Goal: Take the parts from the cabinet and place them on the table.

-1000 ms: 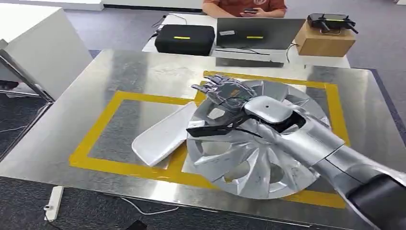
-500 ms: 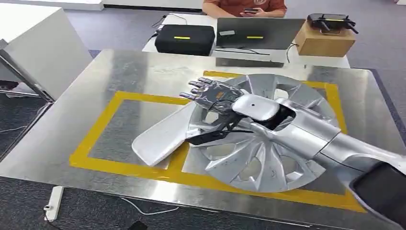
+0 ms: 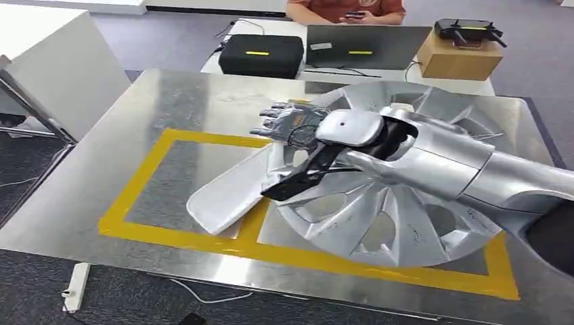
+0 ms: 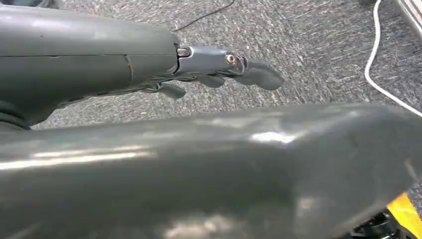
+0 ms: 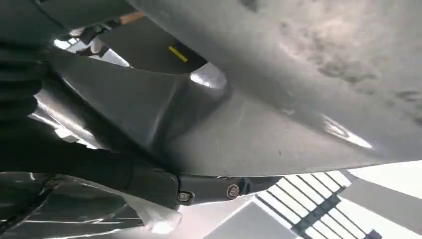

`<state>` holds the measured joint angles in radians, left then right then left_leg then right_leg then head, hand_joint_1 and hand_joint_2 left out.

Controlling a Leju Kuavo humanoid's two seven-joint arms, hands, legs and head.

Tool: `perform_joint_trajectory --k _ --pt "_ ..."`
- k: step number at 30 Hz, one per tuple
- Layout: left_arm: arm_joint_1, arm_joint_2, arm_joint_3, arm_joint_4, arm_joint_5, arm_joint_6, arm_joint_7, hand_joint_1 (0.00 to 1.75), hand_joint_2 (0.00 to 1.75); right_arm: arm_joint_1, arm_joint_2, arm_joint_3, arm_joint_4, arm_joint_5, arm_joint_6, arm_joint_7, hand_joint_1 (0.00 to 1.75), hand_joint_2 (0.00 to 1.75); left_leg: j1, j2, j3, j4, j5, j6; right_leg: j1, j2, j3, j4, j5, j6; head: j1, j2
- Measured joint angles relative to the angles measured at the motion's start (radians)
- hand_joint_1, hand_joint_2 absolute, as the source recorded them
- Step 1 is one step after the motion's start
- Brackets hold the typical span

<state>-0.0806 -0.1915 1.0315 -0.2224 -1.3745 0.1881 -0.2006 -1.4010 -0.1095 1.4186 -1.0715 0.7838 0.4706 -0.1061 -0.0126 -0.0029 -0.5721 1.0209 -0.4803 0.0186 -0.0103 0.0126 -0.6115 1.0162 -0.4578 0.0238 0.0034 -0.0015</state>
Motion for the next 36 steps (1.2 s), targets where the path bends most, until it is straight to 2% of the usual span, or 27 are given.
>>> perform_joint_trajectory --k 5,8,15,20,23,26,29,32,34,36 --pt "0.012 0.005 0.011 0.0 0.029 0.005 -0.01 0.0 0.0 -0.118 0.0 0.041 -0.03 -0.21 0.115 0.051 0.0 0.0 0.0 0.0 -0.001 0.0 0.0 0.0 0.0 0.0 -0.001 0.0 0.0 0.0 0.0 0.0" --pt "0.017 0.006 0.02 0.0 0.037 0.007 -0.014 0.0 0.0 -0.199 -0.002 0.065 -0.051 -0.304 0.137 0.077 0.0 0.0 0.0 0.0 -0.001 0.0 0.0 0.0 0.0 0.0 -0.001 0.0 0.0 0.0 0.0 0.0" --pt "0.019 0.011 0.025 0.0 0.035 0.007 -0.019 0.0 0.0 -0.294 -0.025 0.092 -0.103 -0.367 0.095 0.099 0.0 0.0 0.0 0.0 -0.001 0.0 0.0 0.0 0.0 0.0 -0.001 0.0 0.0 0.0 0.0 0.0" --pt "0.019 0.013 0.025 0.0 0.029 0.003 -0.02 0.0 0.0 -0.308 -0.054 0.092 -0.131 -0.353 -0.01 0.107 0.0 0.0 0.0 0.0 -0.001 0.0 0.001 0.001 0.0 0.0 -0.001 0.0 0.001 0.0 0.0 0.0" --pt "0.019 0.014 0.025 0.0 0.029 0.0 -0.019 0.0 0.0 -0.303 -0.072 0.083 -0.14 -0.337 -0.06 0.145 0.0 0.0 0.0 0.0 -0.001 0.0 0.001 0.001 0.0 0.0 -0.001 0.0 0.001 0.0 0.0 0.0" --pt "0.019 0.014 0.025 0.0 0.033 -0.004 -0.016 0.0 0.0 -0.246 -0.08 0.027 -0.135 -0.351 -0.082 0.2 0.0 0.0 0.0 0.0 -0.001 0.0 0.001 0.001 0.0 0.0 -0.001 0.0 0.002 0.0 0.0 0.0" --pt "0.019 0.015 0.025 0.001 0.035 -0.009 -0.011 0.0 0.0 -0.205 -0.081 -0.012 -0.115 -0.399 -0.055 0.227 0.0 0.0 0.0 0.0 -0.001 0.0 0.002 0.0 0.0 -0.001 -0.001 0.0 0.002 0.0 0.0 0.0" --pt "0.018 0.017 0.026 0.001 0.039 -0.014 0.001 0.0 0.0 -0.151 -0.066 -0.069 -0.044 -0.541 0.016 0.291 0.0 0.0 0.0 0.0 -0.001 0.0 0.002 0.001 0.0 -0.001 -0.001 0.0 0.003 0.0 -0.001 0.0" --pt "0.018 0.018 0.027 0.001 0.038 -0.018 0.006 0.0 0.0 -0.116 -0.059 -0.103 0.003 -0.631 0.041 0.333 0.0 0.0 0.0 0.0 -0.002 0.0 0.003 0.0 0.0 -0.001 -0.002 0.0 0.003 0.0 0.0 0.0" --pt "0.017 0.019 0.026 0.001 0.038 -0.019 0.013 0.0 0.0 -0.099 -0.051 -0.124 0.038 -0.68 0.052 0.348 0.0 0.0 0.0 0.0 -0.002 0.0 0.003 0.0 0.0 0.0 -0.002 0.0 0.003 0.0 0.0 0.0"
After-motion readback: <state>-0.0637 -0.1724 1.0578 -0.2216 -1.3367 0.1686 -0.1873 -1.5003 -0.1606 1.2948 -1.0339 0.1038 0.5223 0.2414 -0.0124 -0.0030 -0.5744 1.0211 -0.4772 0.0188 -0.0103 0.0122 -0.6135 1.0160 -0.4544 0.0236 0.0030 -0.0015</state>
